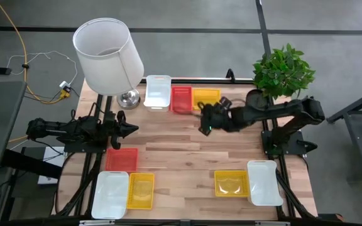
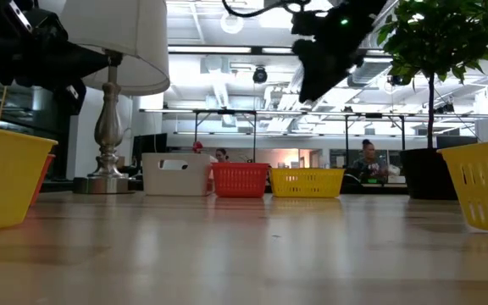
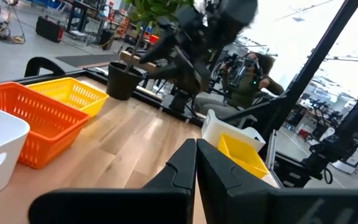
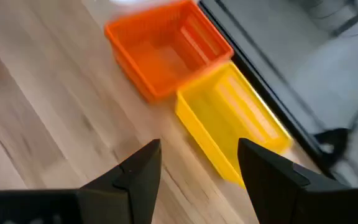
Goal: Stack baskets by color
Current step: Stack the bottom right yellow bin on the top yellow bin
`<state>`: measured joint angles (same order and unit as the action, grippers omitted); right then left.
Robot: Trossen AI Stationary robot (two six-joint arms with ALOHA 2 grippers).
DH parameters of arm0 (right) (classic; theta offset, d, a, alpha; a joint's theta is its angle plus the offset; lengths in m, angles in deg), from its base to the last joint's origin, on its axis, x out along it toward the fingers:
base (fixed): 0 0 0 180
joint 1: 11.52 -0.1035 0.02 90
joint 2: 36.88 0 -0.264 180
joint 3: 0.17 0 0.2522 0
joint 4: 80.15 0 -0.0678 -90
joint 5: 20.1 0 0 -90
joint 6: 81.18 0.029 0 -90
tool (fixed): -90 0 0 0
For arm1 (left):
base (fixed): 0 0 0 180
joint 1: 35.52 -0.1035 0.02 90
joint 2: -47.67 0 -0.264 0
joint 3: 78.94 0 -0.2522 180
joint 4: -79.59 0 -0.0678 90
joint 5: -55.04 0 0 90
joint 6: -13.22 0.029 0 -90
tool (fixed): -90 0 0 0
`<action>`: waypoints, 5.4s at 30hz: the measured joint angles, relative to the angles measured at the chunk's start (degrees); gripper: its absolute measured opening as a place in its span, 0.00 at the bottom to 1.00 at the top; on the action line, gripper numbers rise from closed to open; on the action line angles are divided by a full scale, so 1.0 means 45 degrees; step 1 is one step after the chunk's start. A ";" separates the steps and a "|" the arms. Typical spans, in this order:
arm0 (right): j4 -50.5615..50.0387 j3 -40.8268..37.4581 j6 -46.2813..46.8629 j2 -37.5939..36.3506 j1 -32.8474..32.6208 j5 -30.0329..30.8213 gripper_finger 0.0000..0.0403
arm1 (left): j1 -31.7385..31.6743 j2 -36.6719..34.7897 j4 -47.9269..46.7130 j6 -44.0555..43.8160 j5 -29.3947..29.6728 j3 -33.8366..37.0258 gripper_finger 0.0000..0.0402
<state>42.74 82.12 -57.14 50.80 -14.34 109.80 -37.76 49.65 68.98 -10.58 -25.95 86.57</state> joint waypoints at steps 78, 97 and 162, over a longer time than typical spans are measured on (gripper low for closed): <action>-0.2439 -0.1457 0.2005 0.2399 -0.6664 -0.8593 0.21 | 0.0004 0.0002 -0.0083 0.0318 -0.0001 0.0000 0.00; -0.3006 0.2602 -0.1402 0.2333 -0.3291 -0.4882 0.00 | 0.0000 -0.0001 -0.0063 0.0323 0.0039 0.0000 0.00; -0.2025 0.4546 -1.1434 0.4435 0.6297 -0.4000 0.04 | 0.0000 -0.0002 -0.0083 0.0328 0.0136 0.0000 0.00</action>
<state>33.62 102.58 -108.59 70.75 14.00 91.80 -37.76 49.64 68.61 -9.10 -25.34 86.57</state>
